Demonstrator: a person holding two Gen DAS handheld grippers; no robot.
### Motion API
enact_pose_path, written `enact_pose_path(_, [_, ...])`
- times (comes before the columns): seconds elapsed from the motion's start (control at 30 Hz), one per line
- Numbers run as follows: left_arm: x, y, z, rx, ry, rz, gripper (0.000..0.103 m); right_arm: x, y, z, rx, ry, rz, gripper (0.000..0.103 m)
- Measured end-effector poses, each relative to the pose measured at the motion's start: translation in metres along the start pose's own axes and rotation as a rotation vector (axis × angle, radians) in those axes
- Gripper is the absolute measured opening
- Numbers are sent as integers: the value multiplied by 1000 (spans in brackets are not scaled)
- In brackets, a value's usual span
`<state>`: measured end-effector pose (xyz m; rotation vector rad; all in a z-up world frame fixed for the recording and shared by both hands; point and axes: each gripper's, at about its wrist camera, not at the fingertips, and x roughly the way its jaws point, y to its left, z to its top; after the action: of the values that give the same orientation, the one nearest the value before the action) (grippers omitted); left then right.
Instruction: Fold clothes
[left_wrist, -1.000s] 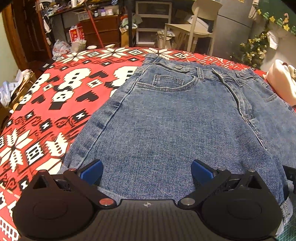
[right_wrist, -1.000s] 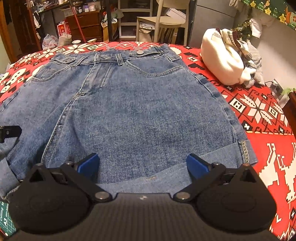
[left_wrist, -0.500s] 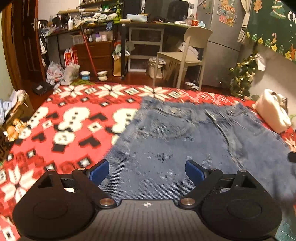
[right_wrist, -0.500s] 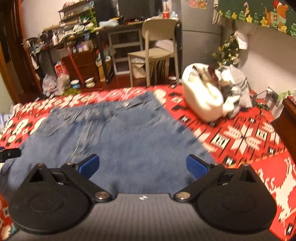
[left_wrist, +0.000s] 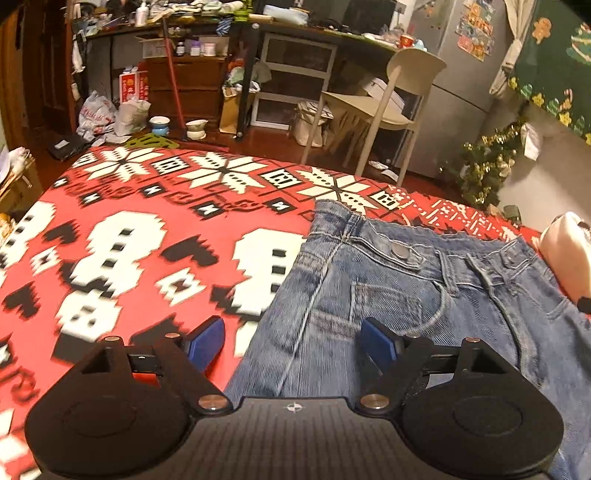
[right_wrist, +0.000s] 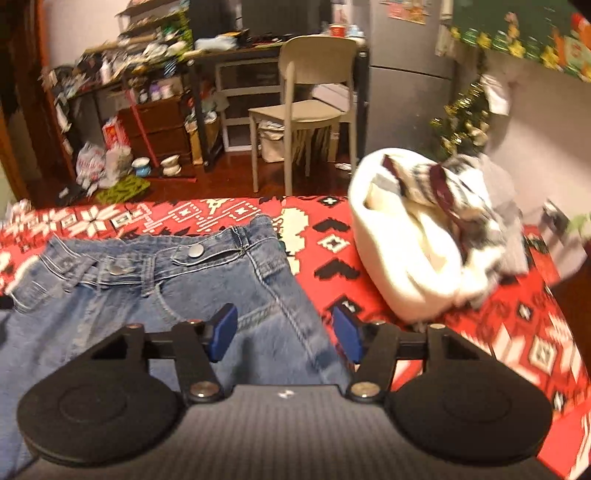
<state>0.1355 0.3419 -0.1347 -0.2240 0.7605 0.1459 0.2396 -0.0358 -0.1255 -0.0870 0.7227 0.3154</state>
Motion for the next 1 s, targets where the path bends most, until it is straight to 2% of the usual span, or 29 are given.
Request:
enact_pose_path(0.23, [22,-12,15,71,-2,-21,80,49,-11,13,10,32,34,61])
enact_pose_path(0.3, [28,-16,19,92,-3,-26,76,61,-12,15,6,47,54,60])
enact_pose_path(0.33, [32,-18,21,102,-3,-29,71,66,-12,16,0,53,65,57])
enact_pose_path(0.37, [35,-19,23,112,-3,-32,55,70,-10,18,-9,54,78,50])
enact_pose_path(0.4, [36,-22,24,124,-9,-13,44,72,-7,19,-17,54,91,30])
enact_pose_path(0.43, [36,-23,24,134,-18,13,39,72,-3,19,-28,51,90,23])
enact_pose_path(0.47, [36,-24,23,139,-25,30,25,72,2,20,-39,47,89,21])
enact_pose_path(0.53, [34,-23,23,140,-39,50,20,69,10,21,-62,30,79,16])
enact_pose_path(0.6, [30,-21,26,118,-52,41,15,65,18,23,-85,7,64,15])
enact_pose_path(0.77, [30,-28,45,154,-115,68,14,61,24,37,-42,-57,77,14])
enact_pose_path(0.9, [45,-27,58,158,-121,88,14,72,30,48,-25,-87,79,14])
enact_pose_path(0.97, [52,-25,59,143,-112,100,17,79,30,48,-15,-75,74,24])
enact_pose_path(1.0, [54,-26,57,143,-110,110,24,81,30,46,-15,-69,69,37])
